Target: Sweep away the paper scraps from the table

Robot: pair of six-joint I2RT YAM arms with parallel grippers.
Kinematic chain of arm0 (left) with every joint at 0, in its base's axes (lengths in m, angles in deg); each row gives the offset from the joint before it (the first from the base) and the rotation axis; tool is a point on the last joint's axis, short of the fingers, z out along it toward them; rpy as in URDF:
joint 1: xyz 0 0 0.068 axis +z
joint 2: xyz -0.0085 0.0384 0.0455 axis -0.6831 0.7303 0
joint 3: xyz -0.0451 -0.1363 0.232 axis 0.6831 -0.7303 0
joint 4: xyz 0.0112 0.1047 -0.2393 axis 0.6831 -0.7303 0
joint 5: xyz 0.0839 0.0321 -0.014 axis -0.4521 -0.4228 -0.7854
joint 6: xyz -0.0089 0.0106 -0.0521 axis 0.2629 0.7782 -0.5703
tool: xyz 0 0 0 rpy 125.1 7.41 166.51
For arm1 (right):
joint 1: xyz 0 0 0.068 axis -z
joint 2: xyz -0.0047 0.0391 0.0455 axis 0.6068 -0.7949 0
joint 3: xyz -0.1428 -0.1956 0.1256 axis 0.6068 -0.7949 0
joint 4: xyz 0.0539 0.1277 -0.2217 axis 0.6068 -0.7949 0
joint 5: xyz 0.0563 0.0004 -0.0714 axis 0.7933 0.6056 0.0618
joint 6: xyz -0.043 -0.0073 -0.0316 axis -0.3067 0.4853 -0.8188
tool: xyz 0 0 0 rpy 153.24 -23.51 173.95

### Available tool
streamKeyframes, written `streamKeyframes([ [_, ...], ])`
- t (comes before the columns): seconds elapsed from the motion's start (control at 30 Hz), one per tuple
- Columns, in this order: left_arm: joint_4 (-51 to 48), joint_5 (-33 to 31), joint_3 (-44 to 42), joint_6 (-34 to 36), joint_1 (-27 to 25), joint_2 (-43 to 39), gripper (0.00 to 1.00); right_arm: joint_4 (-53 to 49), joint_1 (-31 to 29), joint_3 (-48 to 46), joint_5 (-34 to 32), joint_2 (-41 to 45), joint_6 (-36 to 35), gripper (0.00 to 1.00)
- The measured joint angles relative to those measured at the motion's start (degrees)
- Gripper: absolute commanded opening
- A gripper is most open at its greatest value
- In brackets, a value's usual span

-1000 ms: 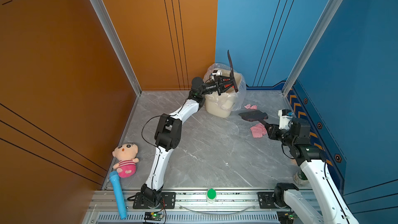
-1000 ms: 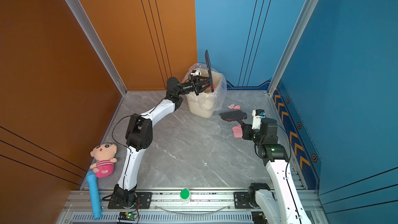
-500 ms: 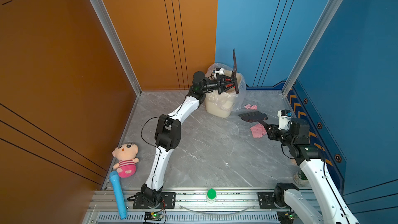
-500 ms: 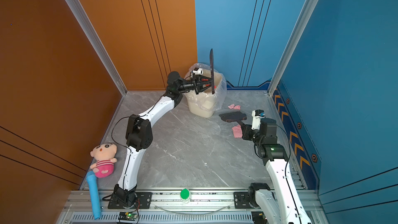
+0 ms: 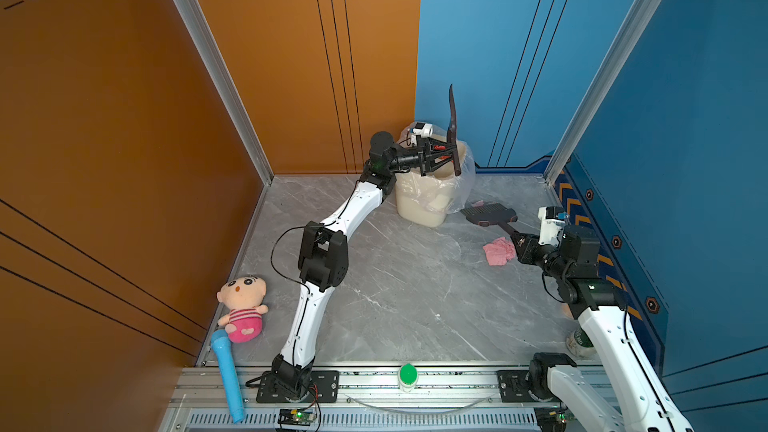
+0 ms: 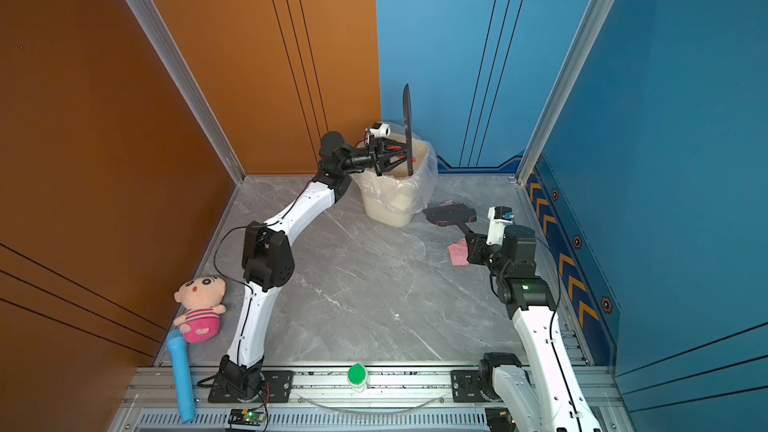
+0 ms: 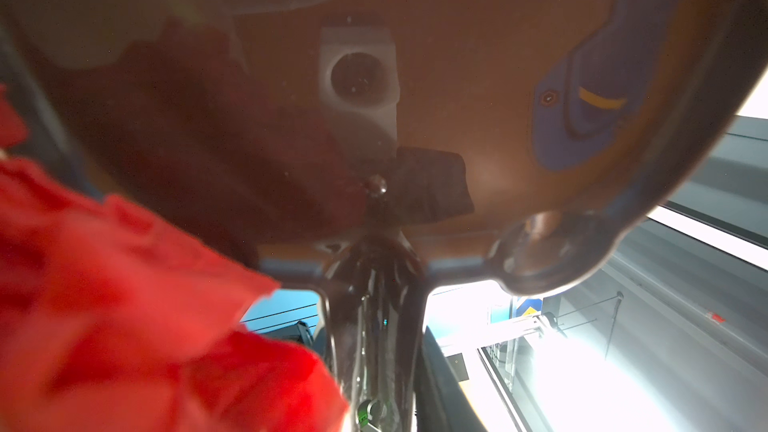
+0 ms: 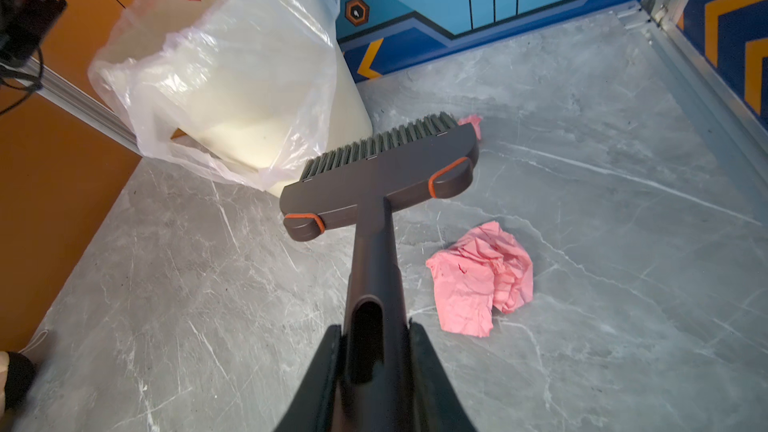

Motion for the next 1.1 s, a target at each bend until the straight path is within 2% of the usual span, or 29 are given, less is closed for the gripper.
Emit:
streamKeyframes([
  [0.3, 8.92, -0.72, 0.00, -7.02, 0.31, 1.57, 0.00, 7.78, 0.00, 7.39, -1.14, -1.57, 2.62, 0.00],
  [0.7, 12.61, -1.20, -0.02, -9.79, 0.31, 1.99, 0.00, 16.00, -0.76, 10.84, -2.16, -6.64, 7.34, 0.00],
  [1.1, 13.53, -1.79, -0.02, -10.47, 0.31, 2.01, 0.00, 17.27, -11.93, 13.07, -3.85, -12.52, 6.88, 0.00],
])
